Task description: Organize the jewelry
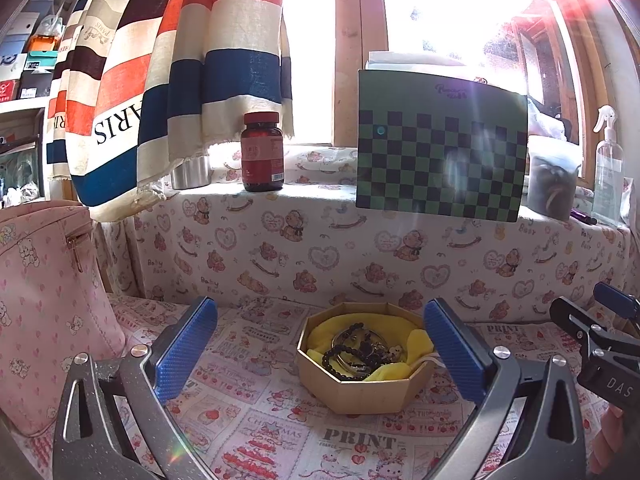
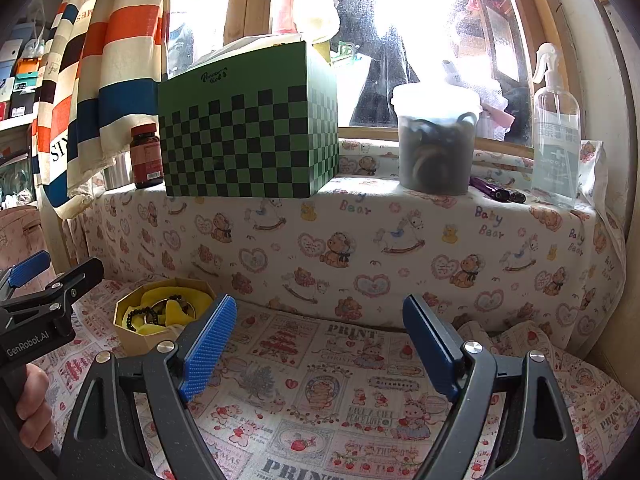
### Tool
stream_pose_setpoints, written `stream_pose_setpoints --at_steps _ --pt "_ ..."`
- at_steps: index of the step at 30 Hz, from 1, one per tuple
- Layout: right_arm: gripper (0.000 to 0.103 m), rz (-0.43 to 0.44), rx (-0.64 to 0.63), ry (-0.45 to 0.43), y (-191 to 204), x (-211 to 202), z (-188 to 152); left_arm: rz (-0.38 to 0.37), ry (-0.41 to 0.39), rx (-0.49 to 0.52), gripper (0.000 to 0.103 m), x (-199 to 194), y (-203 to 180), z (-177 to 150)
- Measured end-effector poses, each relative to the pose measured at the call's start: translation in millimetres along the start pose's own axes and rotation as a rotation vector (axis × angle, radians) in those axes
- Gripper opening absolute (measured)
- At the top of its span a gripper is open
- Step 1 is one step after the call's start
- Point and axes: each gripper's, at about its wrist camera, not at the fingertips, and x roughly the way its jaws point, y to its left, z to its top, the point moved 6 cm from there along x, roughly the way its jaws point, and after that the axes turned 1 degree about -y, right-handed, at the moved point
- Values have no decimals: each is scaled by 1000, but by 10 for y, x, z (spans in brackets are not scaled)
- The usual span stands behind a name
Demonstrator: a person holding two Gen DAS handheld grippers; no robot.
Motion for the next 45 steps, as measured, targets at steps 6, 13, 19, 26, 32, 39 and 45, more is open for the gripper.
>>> stream_pose_setpoints --at_steps 6,13,19,26,32,39,45 --pt "87 -5 0 2 -10 10 -6 1 1 1 103 4 0 0" --pt "87 -4 0 6 -20 20 -33 -1 11 10 103 13 -30 -13" --pt "87 -1 0 12 -22 37 -39 0 17 5 103 18 -26 -15" --pt "87 -1 0 12 -19 44 -33 8 23 1 103 27 -10 -19" --pt "87 3 -2 19 -13 48 -41 8 9 16 103 8 -26 -5" --pt "87 2 4 19 -24 48 -37 -2 5 28 103 -4 -57 2" --pt "87 18 -5 40 2 85 -43 7 -22 38 103 -60 -75 15"
